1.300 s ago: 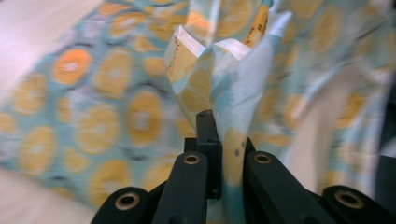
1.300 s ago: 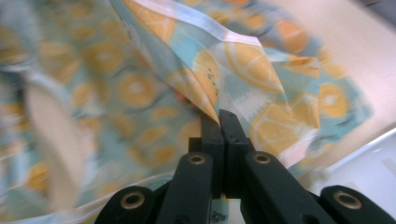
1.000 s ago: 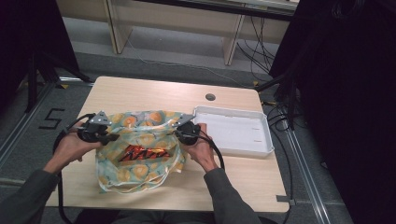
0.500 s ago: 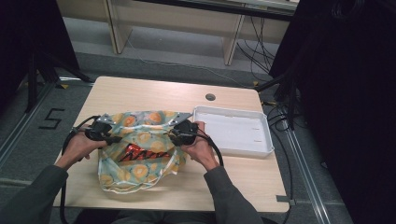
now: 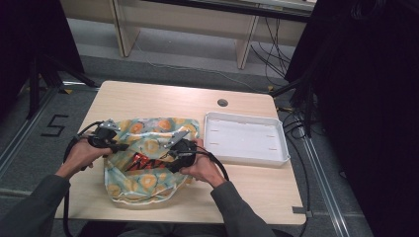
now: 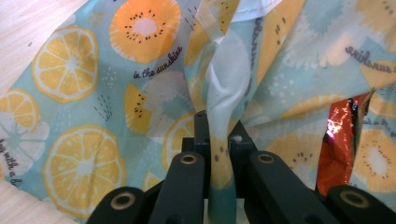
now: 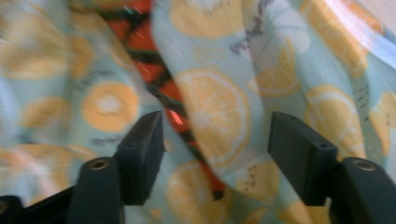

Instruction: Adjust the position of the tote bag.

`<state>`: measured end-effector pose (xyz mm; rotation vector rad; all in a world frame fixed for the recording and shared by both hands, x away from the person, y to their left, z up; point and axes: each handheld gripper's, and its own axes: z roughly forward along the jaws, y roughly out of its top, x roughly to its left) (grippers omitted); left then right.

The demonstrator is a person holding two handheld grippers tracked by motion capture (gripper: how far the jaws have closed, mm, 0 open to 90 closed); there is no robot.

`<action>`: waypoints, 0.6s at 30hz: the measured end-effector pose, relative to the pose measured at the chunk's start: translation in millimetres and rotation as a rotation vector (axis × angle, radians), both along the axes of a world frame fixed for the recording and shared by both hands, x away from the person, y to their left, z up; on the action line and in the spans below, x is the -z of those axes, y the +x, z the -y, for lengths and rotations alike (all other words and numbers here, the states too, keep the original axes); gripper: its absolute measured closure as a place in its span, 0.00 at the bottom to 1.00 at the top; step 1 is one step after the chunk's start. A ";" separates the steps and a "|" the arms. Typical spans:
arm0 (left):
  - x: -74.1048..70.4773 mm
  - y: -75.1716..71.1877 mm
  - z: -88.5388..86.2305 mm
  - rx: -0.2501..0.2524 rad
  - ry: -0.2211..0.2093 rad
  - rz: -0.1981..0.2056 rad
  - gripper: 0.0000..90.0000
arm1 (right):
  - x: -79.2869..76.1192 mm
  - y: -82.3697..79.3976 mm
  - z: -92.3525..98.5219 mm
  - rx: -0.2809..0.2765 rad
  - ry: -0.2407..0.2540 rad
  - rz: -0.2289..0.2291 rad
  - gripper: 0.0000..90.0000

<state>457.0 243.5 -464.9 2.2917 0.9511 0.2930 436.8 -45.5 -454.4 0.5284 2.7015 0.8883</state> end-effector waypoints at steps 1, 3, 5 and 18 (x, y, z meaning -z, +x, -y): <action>0.9 -0.3 0.1 0.003 -0.004 0.004 0.94 | 9.2 7.4 -2.2 0.005 -0.013 -0.008 0.51; 1.0 -1.8 -0.9 0.000 -0.001 0.001 0.91 | 12.6 11.1 -2.2 -0.039 -0.038 0.001 0.66; 0.5 -3.1 -2.9 -0.008 -0.004 0.003 0.85 | 12.5 9.0 -1.3 -0.027 -0.030 -0.022 0.80; -75.9 -78.6 -1.2 -0.021 -0.039 0.145 0.42 | -7.4 10.5 9.5 0.041 0.086 -0.071 1.00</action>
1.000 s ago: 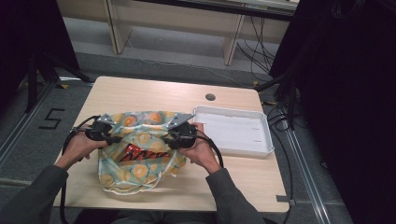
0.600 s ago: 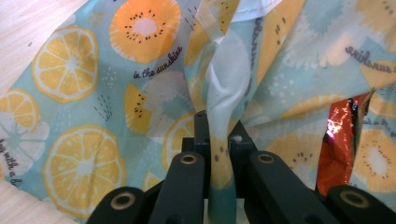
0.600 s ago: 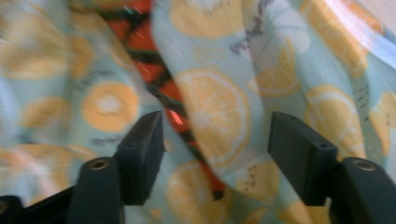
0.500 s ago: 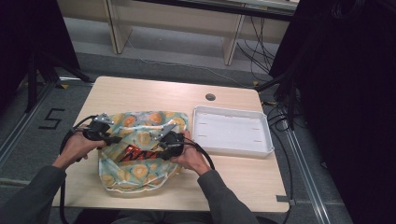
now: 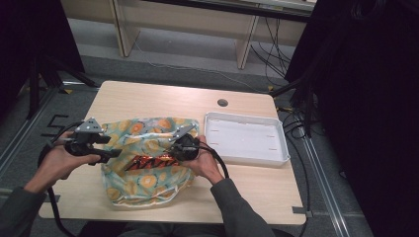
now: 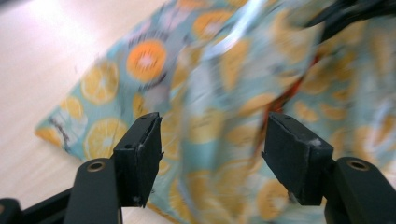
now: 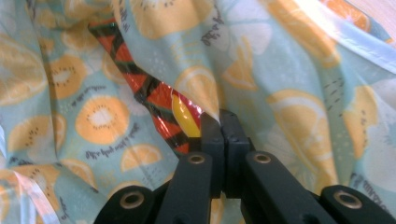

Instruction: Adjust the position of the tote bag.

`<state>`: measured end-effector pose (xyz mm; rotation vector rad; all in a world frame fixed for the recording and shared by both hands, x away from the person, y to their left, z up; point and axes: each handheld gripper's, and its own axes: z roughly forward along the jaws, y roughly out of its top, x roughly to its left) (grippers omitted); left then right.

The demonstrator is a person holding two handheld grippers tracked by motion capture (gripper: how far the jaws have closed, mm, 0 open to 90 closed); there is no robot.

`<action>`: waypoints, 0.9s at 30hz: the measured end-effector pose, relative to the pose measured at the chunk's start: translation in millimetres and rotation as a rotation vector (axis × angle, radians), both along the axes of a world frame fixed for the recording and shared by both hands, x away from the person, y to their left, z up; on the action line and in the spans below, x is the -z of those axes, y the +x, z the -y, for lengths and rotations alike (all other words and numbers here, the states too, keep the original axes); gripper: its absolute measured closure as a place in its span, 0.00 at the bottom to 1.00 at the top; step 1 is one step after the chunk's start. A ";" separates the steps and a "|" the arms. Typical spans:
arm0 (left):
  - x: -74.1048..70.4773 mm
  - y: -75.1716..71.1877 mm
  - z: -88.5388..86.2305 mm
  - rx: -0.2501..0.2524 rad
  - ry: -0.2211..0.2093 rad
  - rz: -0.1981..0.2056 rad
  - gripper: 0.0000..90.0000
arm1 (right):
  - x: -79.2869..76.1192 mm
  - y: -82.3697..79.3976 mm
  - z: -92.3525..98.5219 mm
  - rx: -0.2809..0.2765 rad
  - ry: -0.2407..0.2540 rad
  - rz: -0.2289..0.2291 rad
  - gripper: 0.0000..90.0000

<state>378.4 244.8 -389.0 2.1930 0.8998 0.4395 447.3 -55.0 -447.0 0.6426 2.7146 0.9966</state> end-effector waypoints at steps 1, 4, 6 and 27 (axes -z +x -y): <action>-2.9 -7.0 4.3 0.027 0.005 0.015 0.44 | -0.4 0.3 0.2 0.011 0.009 -0.002 1.00; 6.4 -12.0 20.8 0.079 0.045 0.030 0.45 | -2.0 0.8 0.5 0.011 0.008 -0.005 1.00; 13.3 -9.1 25.0 0.079 0.067 0.028 0.43 | -2.2 0.8 0.4 0.012 0.006 -0.006 1.00; 22.4 -4.5 29.4 0.211 0.036 0.050 1.00 | -40.1 -10.1 27.7 0.000 0.108 0.003 1.00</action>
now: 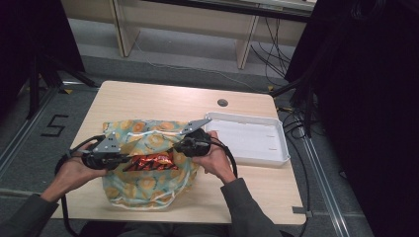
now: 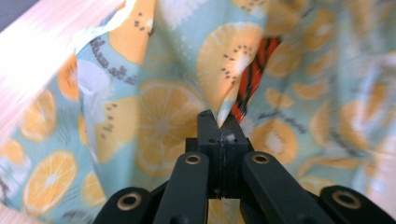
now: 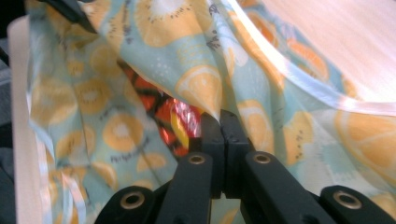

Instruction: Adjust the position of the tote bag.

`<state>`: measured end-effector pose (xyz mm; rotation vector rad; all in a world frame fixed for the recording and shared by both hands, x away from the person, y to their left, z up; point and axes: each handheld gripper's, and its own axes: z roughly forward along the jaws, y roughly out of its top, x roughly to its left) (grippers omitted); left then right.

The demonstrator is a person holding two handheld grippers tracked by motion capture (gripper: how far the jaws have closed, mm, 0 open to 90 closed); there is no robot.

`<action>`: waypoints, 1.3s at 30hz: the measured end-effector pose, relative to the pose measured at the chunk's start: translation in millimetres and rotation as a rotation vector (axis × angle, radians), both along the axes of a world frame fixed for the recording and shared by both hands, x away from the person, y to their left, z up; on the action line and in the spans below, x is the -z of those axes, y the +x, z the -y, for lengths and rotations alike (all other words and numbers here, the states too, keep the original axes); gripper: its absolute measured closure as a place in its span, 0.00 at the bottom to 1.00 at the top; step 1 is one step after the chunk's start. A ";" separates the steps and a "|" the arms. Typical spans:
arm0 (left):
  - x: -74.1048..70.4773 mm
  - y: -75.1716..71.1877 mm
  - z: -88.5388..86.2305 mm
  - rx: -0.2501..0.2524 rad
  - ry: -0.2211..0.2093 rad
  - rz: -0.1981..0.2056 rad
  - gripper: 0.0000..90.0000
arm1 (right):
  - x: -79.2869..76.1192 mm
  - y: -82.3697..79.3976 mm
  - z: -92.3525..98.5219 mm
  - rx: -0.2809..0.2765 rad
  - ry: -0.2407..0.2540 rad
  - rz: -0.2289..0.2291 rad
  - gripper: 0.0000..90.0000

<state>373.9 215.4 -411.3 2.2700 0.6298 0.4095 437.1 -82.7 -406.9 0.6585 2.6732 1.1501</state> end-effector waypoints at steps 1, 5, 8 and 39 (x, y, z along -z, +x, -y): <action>0.0 0.0 0.0 0.000 0.000 0.000 1.00 | -2.7 -0.1 1.0 -0.001 0.003 0.008 1.00; -26.2 9.3 -7.9 0.009 -0.117 -0.026 1.00 | -11.4 4.1 1.3 0.013 0.032 0.055 1.00; -24.4 31.2 -11.5 -0.056 -0.117 -0.026 1.00 | -10.1 18.2 -8.8 0.073 0.003 0.117 1.00; 36.5 90.5 -27.0 -0.228 -0.008 -0.125 1.00 | 48.2 -4.6 22.9 0.069 -0.264 0.026 1.00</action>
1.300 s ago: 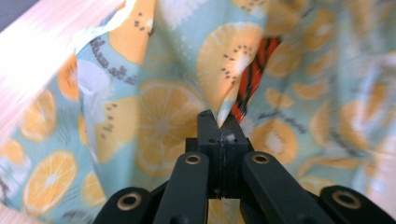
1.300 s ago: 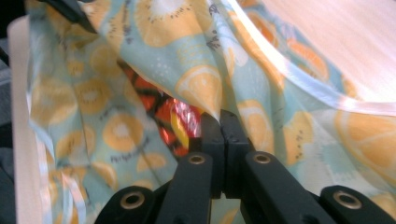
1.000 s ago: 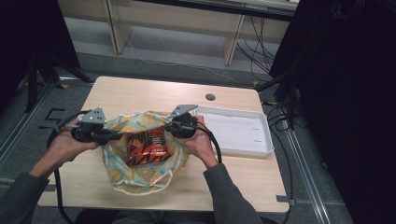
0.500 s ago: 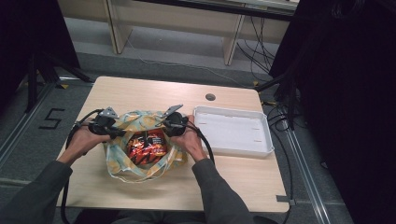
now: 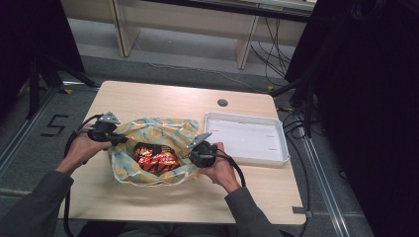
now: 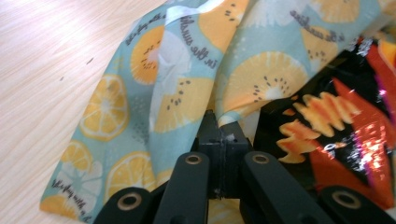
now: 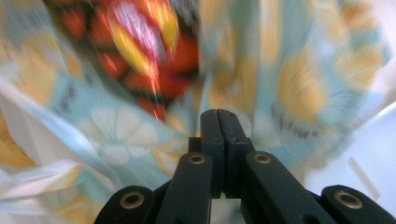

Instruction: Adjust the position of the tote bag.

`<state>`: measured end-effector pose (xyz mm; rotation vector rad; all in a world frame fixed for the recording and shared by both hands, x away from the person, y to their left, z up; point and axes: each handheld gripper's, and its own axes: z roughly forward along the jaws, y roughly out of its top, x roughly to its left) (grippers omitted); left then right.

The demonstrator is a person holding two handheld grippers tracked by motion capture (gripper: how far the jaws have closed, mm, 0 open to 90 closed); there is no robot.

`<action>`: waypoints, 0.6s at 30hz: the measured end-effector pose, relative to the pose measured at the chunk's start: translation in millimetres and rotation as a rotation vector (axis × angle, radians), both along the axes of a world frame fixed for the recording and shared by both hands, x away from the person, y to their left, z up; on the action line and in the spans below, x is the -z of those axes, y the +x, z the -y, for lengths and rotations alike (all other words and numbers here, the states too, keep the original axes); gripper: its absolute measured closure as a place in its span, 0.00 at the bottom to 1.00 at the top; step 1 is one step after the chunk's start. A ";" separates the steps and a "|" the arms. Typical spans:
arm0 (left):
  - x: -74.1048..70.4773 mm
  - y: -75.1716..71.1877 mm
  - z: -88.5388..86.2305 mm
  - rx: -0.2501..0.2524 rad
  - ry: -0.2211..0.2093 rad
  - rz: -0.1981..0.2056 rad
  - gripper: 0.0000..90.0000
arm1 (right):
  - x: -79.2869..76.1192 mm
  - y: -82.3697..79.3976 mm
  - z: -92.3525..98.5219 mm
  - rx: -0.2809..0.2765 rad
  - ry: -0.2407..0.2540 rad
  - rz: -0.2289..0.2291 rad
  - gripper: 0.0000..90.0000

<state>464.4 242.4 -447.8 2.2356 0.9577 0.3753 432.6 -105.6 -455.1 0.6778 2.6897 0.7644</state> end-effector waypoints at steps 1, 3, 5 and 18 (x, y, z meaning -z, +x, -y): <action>5.4 0.4 -2.7 -0.006 0.006 -0.007 1.00 | 12.7 0.0 0.8 0.014 -0.045 -0.023 1.00; 10.8 0.5 -5.6 0.001 0.032 -0.024 1.00 | 22.8 -1.6 0.3 0.010 -0.078 -0.031 1.00; 16.7 0.9 -6.8 0.007 0.043 -0.032 1.00 | 27.6 -4.7 -0.5 0.006 -0.095 -0.025 1.00; 13.8 -4.1 3.1 0.042 0.049 -0.004 0.99 | -16.2 -8.4 -38.1 -0.037 0.118 0.067 0.85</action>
